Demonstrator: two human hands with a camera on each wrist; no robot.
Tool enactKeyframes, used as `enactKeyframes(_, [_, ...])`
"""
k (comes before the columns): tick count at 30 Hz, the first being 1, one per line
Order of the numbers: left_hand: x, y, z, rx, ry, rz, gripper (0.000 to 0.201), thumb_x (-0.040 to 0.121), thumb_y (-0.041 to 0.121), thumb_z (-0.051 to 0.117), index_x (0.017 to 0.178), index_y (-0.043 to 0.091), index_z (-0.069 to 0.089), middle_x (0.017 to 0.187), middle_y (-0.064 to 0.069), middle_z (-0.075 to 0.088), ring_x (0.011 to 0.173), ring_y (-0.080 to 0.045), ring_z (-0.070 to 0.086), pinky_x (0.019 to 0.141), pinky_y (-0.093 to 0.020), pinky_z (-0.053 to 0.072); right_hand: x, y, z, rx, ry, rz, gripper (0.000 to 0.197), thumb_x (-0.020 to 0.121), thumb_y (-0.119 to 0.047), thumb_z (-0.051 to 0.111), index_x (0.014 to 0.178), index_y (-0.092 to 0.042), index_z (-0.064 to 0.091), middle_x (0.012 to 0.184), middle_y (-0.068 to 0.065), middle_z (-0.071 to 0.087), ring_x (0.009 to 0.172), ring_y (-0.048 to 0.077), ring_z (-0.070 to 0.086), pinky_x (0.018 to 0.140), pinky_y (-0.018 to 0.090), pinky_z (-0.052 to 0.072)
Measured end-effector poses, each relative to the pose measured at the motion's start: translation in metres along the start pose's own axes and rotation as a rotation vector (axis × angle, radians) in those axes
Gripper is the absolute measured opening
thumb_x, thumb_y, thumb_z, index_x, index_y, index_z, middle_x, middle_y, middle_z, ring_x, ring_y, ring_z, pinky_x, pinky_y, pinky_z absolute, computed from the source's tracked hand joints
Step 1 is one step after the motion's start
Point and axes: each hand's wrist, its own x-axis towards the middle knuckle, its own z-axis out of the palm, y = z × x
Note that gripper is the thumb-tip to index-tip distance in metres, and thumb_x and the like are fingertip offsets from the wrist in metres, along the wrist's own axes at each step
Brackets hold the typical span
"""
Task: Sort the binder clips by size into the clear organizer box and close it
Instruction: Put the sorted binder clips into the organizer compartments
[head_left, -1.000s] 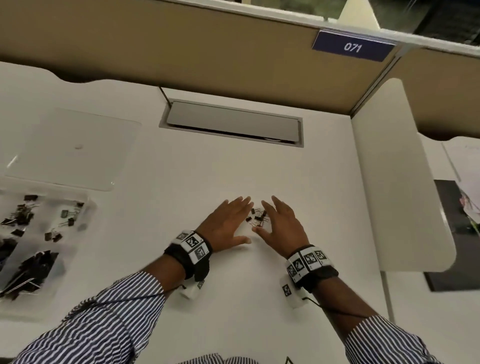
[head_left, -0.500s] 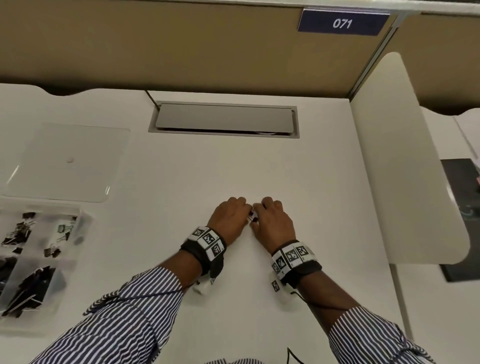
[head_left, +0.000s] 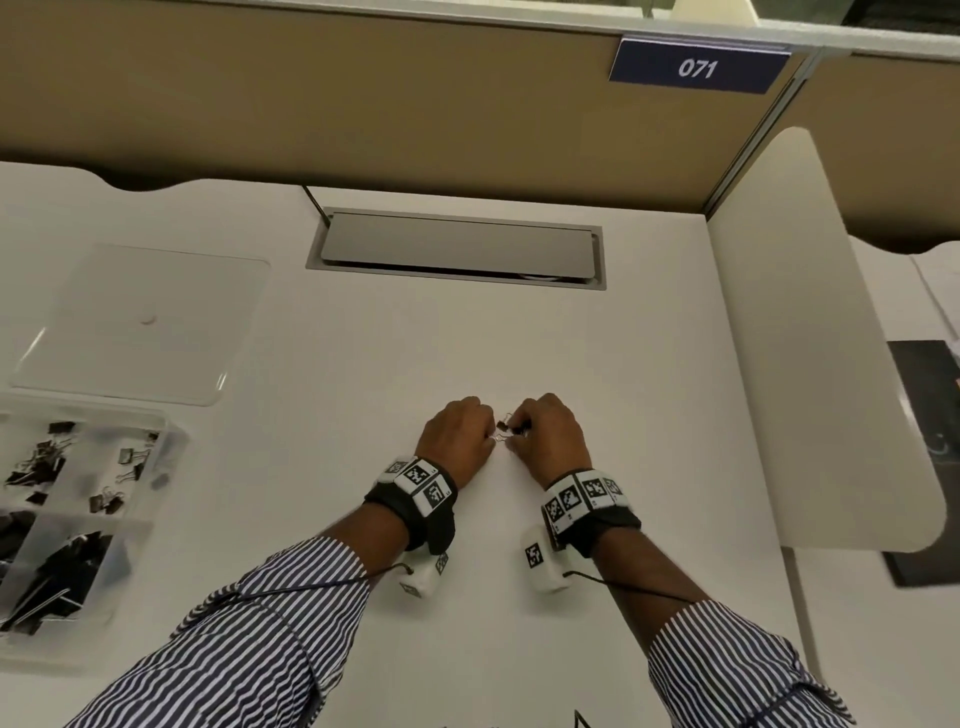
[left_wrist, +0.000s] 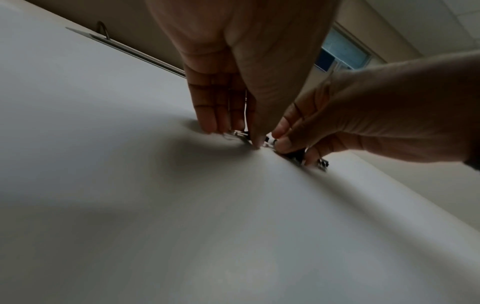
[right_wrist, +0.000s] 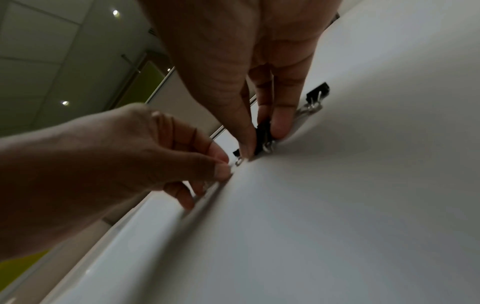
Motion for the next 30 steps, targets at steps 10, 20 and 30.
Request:
enactKeyframes(10, [0.003, 0.004, -0.007, -0.135, 0.046, 0.04, 0.033, 0.086, 0.022, 0.069, 0.118, 0.017, 0.064, 0.11, -0.003, 0.065, 0.103, -0.023, 0.06, 0.085, -0.037, 0.05, 0.002, 0.01, -0.012, 0.12, -0.024, 0.021, 0.026, 0.076, -0.001, 0.068, 0.073, -0.027, 0.067, 0.079, -0.012, 0.055, 0.07, 0.001, 0.052, 0.063, 0.014, 0.036])
enactKeyframes(20, [0.012, 0.014, 0.006, -0.022, -0.031, 0.035, 0.028, 0.09, 0.023, 0.063, 0.117, 0.014, 0.063, 0.11, -0.006, 0.059, 0.104, -0.026, 0.055, 0.082, -0.038, 0.048, -0.015, 0.034, -0.044, 0.774, 0.095, 0.193, 0.023, 0.077, 0.009, 0.071, 0.081, -0.013, 0.075, 0.077, 0.007, 0.072, 0.068, 0.019, 0.068, 0.066, 0.025, 0.057])
enactKeyframes(30, [0.019, 0.001, -0.001, -0.205, -0.03, -0.075, 0.014, 0.078, 0.015, 0.075, 0.087, 0.015, 0.064, 0.092, -0.002, 0.062, 0.086, -0.022, 0.058, 0.075, -0.034, 0.048, -0.013, 0.035, -0.056, 1.47, -0.003, 0.472, 0.028, 0.085, 0.011, 0.043, 0.093, 0.002, 0.068, 0.077, 0.012, 0.063, 0.069, 0.023, 0.061, 0.062, 0.028, 0.056])
